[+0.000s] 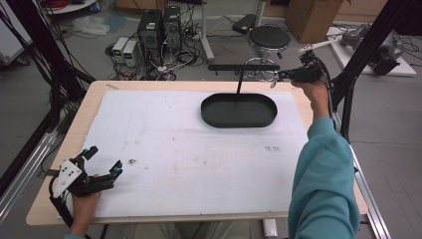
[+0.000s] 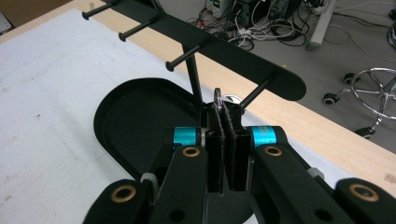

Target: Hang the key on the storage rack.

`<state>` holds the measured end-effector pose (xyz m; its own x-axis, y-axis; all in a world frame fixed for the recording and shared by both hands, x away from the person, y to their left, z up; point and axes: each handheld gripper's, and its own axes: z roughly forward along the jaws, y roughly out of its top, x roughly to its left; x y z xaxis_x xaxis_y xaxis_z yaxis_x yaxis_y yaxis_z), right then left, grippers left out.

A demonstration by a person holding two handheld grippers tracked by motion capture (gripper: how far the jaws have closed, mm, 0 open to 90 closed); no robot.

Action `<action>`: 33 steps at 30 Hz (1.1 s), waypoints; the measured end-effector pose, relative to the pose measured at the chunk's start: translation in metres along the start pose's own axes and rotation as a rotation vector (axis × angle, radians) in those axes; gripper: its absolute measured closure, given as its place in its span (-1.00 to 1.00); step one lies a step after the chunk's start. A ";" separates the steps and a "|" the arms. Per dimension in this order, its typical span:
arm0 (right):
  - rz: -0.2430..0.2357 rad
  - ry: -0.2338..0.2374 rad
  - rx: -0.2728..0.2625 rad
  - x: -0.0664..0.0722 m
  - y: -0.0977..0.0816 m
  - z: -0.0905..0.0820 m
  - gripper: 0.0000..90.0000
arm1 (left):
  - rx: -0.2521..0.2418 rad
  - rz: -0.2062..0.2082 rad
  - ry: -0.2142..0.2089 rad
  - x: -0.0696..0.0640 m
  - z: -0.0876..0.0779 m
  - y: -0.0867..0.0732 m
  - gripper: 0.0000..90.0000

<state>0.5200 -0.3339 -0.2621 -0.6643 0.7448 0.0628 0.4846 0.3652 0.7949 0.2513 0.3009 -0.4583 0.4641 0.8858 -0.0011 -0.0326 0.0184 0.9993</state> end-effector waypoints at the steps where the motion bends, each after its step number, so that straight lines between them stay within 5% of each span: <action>1: 0.002 0.001 -0.003 0.000 0.000 0.001 0.97 | -0.001 0.000 0.000 0.000 0.000 0.000 -0.95; 33: 0.022 -0.028 0.007 -0.008 -0.004 0.014 0.97 | 0.002 0.003 -0.001 0.000 0.000 0.000 -0.95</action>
<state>0.5311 -0.3333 -0.2737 -0.6370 0.7683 0.0633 0.5031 0.3521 0.7892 0.2512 0.3008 -0.4583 0.4645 0.8856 0.0024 -0.0323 0.0143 0.9994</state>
